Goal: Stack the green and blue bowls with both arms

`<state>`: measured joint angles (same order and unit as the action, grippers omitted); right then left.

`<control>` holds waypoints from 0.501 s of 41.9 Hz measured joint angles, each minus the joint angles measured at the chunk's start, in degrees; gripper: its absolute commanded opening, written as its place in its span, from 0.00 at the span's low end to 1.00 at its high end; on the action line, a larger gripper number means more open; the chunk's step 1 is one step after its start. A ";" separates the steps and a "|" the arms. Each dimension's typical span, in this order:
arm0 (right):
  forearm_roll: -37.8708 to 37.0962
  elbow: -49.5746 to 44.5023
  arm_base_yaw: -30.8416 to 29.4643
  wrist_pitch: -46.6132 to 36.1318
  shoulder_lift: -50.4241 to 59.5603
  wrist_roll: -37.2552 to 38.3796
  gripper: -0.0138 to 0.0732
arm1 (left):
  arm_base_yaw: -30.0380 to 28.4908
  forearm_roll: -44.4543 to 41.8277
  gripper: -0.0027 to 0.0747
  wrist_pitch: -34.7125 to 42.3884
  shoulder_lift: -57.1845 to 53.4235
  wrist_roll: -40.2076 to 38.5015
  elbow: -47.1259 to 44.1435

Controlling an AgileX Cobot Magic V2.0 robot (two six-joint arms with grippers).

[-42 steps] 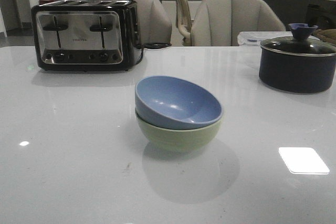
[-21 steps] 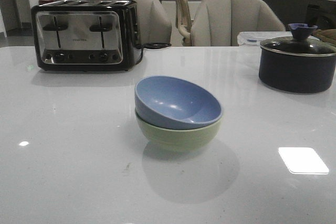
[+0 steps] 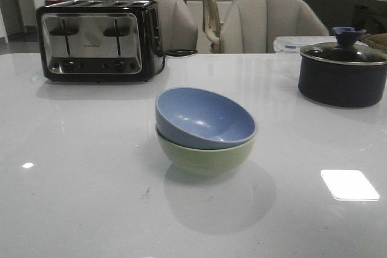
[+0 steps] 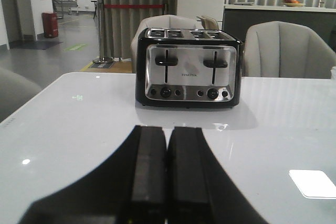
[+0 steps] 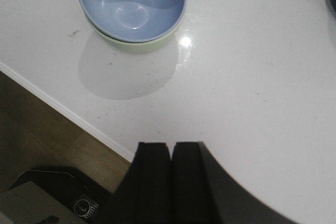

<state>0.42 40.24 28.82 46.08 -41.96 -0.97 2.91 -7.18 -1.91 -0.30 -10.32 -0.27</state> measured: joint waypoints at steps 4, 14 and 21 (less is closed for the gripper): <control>0.00 0.00 0.00 0.00 0.00 0.00 0.21 | -0.04 0.00 0.17 0.11 0.00 0.00 0.00; 0.00 0.00 0.00 0.00 0.00 0.00 0.21 | 1.13 0.60 0.17 0.10 0.00 0.00 0.00; 0.00 0.00 0.00 0.00 0.00 0.00 0.21 | 1.13 0.83 0.17 0.10 0.00 0.00 0.00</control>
<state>0.42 40.24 28.82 46.08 -41.96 -0.97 4.04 -6.35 -1.81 -0.30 -10.32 -0.27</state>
